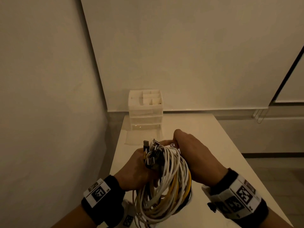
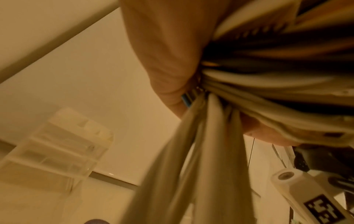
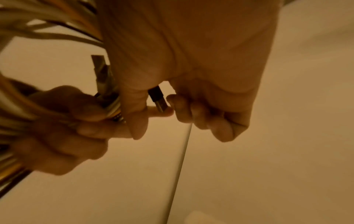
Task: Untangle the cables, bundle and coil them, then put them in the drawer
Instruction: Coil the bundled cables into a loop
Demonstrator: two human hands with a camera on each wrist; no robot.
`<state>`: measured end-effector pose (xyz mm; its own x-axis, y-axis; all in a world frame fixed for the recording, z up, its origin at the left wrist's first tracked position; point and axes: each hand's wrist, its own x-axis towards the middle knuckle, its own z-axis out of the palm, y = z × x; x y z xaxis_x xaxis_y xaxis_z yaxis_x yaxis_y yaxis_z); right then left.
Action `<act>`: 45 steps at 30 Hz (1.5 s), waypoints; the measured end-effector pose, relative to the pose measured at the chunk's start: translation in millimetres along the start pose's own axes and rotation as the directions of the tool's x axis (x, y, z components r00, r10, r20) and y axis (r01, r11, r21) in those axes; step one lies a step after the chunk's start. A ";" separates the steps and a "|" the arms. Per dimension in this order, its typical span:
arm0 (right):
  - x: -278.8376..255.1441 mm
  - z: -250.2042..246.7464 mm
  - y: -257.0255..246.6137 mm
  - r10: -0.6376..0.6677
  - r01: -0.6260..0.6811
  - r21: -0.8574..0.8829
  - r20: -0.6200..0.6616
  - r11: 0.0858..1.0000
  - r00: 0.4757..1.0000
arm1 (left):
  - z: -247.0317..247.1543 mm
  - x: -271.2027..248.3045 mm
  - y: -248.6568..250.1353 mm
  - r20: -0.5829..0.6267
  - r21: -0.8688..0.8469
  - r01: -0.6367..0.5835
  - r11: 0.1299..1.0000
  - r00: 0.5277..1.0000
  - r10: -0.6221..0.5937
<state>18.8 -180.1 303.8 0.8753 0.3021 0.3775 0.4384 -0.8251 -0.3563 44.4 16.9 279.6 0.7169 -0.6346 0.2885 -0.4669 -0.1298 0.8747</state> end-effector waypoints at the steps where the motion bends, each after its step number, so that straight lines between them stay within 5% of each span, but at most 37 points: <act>1: -2.0 2.7 -0.4 0.039 -0.039 -0.013 0.003 0.999 0.999 | -0.6 0.3 1.4 0.001 0.010 0.010 1.000 1.000 -0.010; 4: -7.3 9.2 -5.8 0.094 -0.093 0.005 -0.032 0.996 0.995 | 1.2 -0.2 4.1 -0.009 -0.034 0.031 0.999 0.999 -0.031; 8: -18.8 13.5 -10.3 0.027 0.016 0.194 -0.215 0.981 0.976 | 7.2 -5.0 3.2 -0.062 -0.043 -0.031 0.999 0.998 0.028; 13: -33.4 16.7 -8.9 0.042 0.058 0.377 -0.251 0.924 0.967 | 7.0 -9.9 -1.0 -0.059 -0.092 0.002 0.996 0.998 -0.008; 19: -29.3 28.5 -11.0 0.094 0.003 0.306 -0.302 0.952 0.949 | 10.7 -12.3 -11.3 -0.035 -0.060 0.039 0.997 0.999 -0.041; 25: -27.0 34.4 -4.1 0.077 0.005 0.274 -0.288 0.962 0.954 | 13.3 -15.5 -22.0 -0.008 -0.075 0.092 0.993 0.996 -0.093; 29: -18.7 35.1 -0.3 0.070 -0.022 0.336 -0.133 0.942 0.989 | 17.9 -12.0 -18.1 -0.103 -0.130 0.053 0.990 0.992 -0.066; 33: -10.5 32.7 -2.6 0.212 -0.137 0.638 -0.042 0.757 0.976 | 21.0 -1.0 -14.2 -0.299 -0.304 0.037 0.952 0.945 -0.132; 35: -14.9 32.7 -1.6 0.341 -0.281 0.824 0.114 0.492 0.933 | 14.6 8.7 -16.5 -0.432 -0.338 0.057 0.939 0.877 -0.209; 37: -22.6 40.4 -3.0 0.328 -0.399 0.888 0.315 0.229 0.891 | 6.6 18.2 -16.2 -0.544 -0.437 0.037 0.899 0.785 -0.296; 38: -26.3 43.8 -9.7 0.264 -0.458 0.856 0.396 0.241 0.880 | 4.6 22.5 -13.3 -0.576 -0.490 0.012 0.872 0.746 -0.333; 41: -29.5 63.1 -29.6 0.183 -0.457 0.571 0.472 0.682 0.862 | 7.1 33.5 -6.7 -0.625 -0.535 -0.016 0.845 0.680 -0.383; 45: -29.8 85.2 -36.0 0.318 -0.408 0.403 0.273 0.819 0.908 | 11.3 34.9 -1.2 -0.659 -0.520 0.028 0.854 0.623 -0.422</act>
<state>-5.7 -118.7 232.5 0.9899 0.1420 -0.0040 0.0837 -0.6065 -0.7907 64.1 -13.8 284.2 0.9846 0.1613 0.0673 -0.1092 0.2677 0.9573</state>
